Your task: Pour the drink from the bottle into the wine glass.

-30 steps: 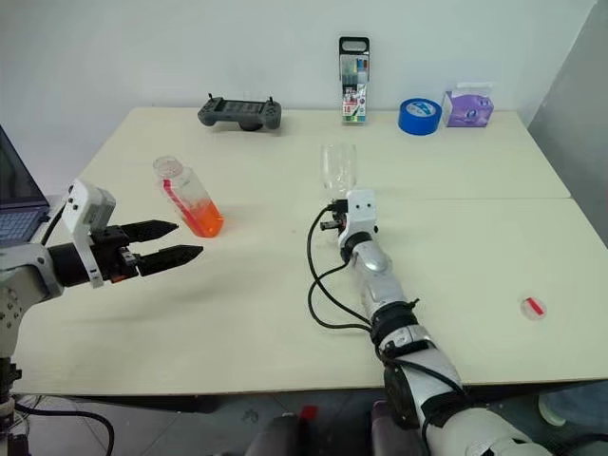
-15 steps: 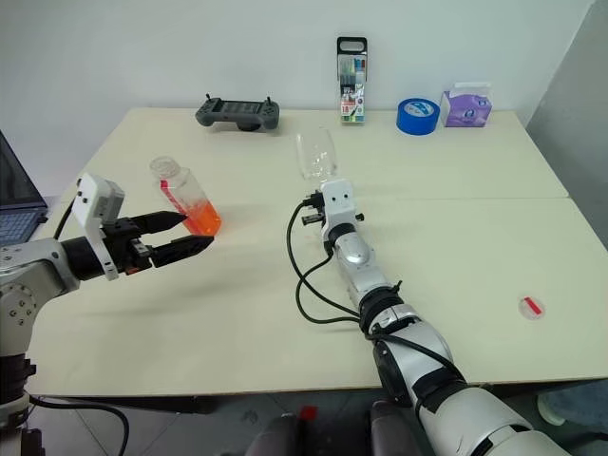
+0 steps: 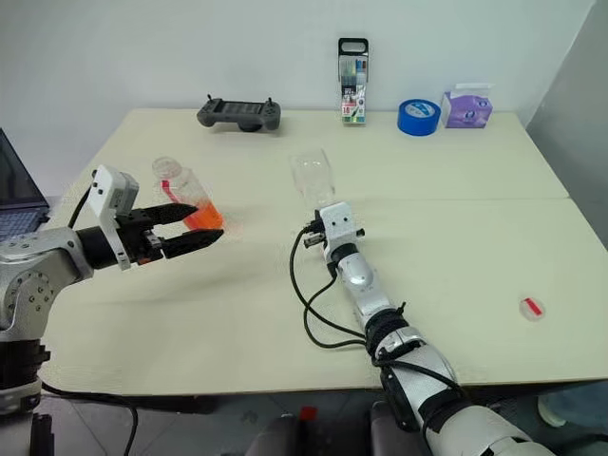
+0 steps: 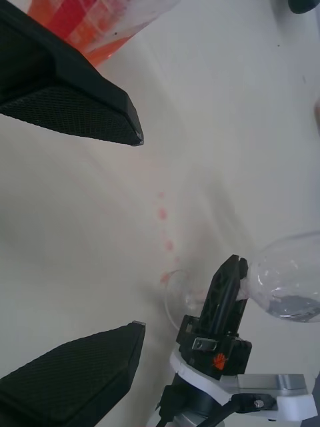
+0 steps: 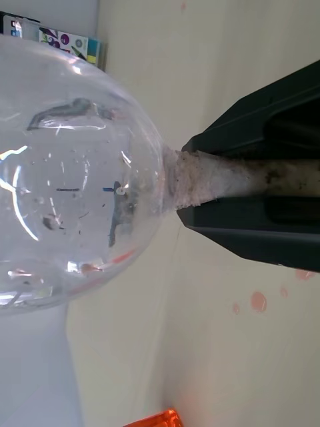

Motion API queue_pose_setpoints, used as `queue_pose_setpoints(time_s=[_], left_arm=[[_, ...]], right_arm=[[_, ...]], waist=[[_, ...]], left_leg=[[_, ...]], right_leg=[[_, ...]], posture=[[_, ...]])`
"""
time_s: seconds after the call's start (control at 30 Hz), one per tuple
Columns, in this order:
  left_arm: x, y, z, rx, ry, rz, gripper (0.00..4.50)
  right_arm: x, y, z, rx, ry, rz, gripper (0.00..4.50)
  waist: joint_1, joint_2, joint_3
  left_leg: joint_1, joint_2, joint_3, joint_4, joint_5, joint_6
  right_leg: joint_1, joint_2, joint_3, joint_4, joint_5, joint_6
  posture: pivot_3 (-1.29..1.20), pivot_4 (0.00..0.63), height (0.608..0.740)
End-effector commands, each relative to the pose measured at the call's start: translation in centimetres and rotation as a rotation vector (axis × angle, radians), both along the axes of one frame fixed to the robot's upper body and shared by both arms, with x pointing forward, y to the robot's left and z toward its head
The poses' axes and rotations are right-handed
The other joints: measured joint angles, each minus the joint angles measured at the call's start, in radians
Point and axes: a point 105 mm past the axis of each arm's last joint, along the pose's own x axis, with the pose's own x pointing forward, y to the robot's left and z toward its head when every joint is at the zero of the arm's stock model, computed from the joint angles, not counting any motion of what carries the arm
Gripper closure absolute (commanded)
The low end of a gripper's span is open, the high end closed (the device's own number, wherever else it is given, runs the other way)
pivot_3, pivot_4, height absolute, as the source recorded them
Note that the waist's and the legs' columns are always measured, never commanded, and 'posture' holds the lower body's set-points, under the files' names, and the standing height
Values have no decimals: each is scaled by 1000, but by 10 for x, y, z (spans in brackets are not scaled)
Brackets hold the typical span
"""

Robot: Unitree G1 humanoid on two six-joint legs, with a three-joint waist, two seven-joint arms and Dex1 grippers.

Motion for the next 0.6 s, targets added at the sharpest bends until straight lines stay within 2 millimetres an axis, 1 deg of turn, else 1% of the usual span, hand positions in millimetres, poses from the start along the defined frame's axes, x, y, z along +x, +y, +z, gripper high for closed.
queue_pose_setpoints(time_s=[0.03, 0.17, 0.3, 0.5, 0.6], left_arm=[[4, -5, 10, 15, -52, -24, 0], [8, -6, 10, 17, -54, -32, 0], [12, -10, 7, 16, -50, -52, 0], [15, -13, 7, 17, -49, -67, 0], [18, -14, 7, 19, -48, -75, 0]], right_arm=[[-29, 42, -22, 92, 98, 81, 4261], [-27, 30, -24, 99, 105, 52, 4261], [-30, 13, -43, 70, 137, 21, 4261], [-34, -5, -55, 53, 153, -12, 4261], [-38, -10, -60, 45, 157, -16, 4261]], waist=[[0, 0, 0], [0, 0, 0], [3, -2, -2], [4, -4, -3], [4, -6, -5]], left_leg=[[0, 0, 0, 0, 0, 0], [1, 0, 0, 0, 0, 0], [1, 0, 0, 0, 0, 0], [2, 0, 0, 0, 0, 0], [2, 0, 0, 0, 0, 0]], right_leg=[[0, 0, 0, 0, 0, 0], [0, 0, 0, 0, 0, 0], [1, 1, 0, 0, 0, 0], [2, 2, 0, 0, 0, 0], [2, 3, 0, 0, 0, 0]], posture=[[0, 150, 740], [0, 150, 740], [0, 150, 740], [0, 150, 740], [0, 150, 740]])
